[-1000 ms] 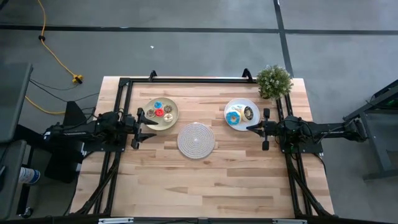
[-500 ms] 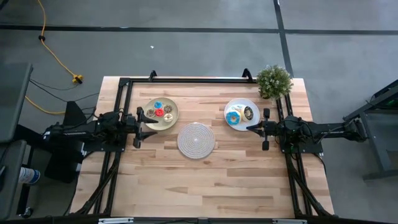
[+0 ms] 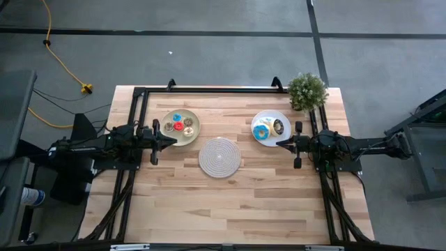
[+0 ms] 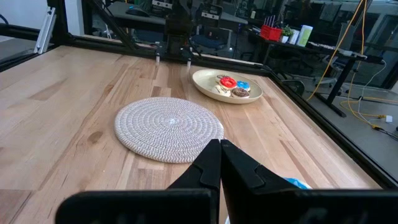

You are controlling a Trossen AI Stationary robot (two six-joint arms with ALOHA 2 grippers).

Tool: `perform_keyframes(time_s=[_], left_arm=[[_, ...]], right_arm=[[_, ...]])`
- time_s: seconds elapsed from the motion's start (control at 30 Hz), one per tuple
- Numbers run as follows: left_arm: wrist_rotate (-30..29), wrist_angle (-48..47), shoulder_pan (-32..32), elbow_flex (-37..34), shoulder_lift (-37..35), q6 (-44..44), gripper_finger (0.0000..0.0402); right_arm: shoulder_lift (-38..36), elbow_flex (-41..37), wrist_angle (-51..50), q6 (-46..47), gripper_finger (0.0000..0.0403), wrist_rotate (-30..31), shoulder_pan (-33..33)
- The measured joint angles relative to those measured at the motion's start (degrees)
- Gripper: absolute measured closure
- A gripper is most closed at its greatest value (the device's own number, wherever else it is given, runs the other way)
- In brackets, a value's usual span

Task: Pick & Place donuts
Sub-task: Adjust the large black donut on the white plate

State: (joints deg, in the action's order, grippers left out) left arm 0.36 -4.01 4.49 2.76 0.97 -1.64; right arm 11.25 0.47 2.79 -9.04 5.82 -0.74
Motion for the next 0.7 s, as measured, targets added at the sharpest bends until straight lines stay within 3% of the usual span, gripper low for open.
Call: perform_keyframes(time_s=[0.4, 0.7], left_arm=[[-1.2, 0.4, 0.0, 0.0, 0.0, -7.7, 0.0398], [-1.0, 0.8, 0.0, -0.1, 0.0, -7.7, 0.0394]], right_arm=[[0.0, 0.0, 0.0, 0.0, 0.0402, 0.0, 0.0], [0.0, 0.0, 0.0, 0.0, 0.0402, 0.0, 0.0]])
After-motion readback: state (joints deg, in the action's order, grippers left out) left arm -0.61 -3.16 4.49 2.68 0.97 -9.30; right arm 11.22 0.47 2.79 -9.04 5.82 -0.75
